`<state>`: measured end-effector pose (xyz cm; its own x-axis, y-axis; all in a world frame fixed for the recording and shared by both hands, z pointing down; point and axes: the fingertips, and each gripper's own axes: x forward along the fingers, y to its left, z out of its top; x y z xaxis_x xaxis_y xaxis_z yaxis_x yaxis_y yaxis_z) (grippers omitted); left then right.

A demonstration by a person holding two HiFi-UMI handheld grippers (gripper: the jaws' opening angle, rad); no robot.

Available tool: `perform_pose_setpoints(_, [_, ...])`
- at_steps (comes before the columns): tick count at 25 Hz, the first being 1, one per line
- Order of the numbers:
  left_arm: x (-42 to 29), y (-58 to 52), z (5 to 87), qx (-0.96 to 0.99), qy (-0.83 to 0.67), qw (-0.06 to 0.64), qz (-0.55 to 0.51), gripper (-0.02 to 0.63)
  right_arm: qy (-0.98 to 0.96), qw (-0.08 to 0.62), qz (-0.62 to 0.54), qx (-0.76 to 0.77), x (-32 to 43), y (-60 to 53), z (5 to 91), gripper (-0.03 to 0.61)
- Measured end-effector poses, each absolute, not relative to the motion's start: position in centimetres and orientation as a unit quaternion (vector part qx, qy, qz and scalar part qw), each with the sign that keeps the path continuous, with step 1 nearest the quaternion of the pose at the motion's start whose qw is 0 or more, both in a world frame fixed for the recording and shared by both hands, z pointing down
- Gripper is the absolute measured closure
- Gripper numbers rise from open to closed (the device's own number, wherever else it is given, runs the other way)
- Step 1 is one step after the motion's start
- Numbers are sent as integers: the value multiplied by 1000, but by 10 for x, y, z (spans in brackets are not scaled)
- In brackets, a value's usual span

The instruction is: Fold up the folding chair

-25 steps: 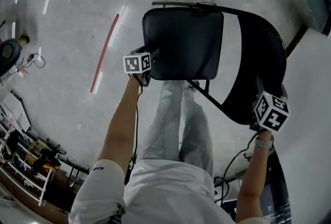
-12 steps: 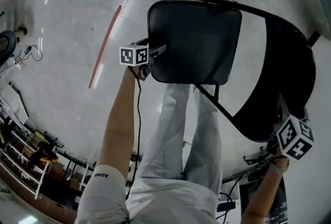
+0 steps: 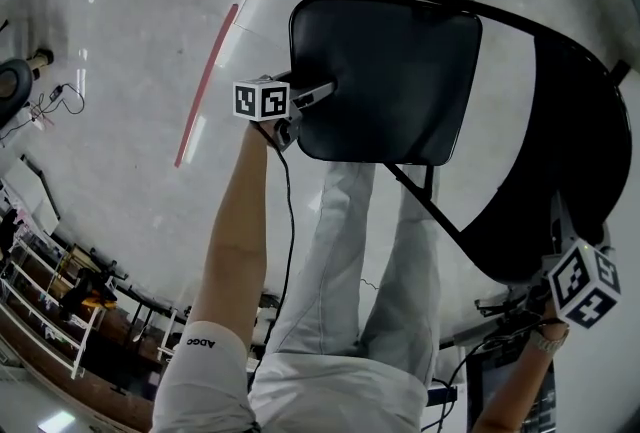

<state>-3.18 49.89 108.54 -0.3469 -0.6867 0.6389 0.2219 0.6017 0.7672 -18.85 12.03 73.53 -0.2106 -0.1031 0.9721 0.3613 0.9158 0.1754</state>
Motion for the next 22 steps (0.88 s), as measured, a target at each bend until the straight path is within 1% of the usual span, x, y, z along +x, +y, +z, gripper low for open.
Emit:
perform_pose_setpoints(15, [-28, 501, 1069, 157, -698, 572, -401, 184, -752, 629, -171, -95, -192, 116, 740, 295])
perform_pose_setpoints(18, [-34, 496, 1053, 173, -696, 577, -391, 186, -753, 628, -172, -91, -195, 114, 731, 295])
perform_pose_setpoints(22, [-44, 461, 1019, 185, -695, 590, -367, 186, -753, 630, -165, -94, -204, 83, 713, 295])
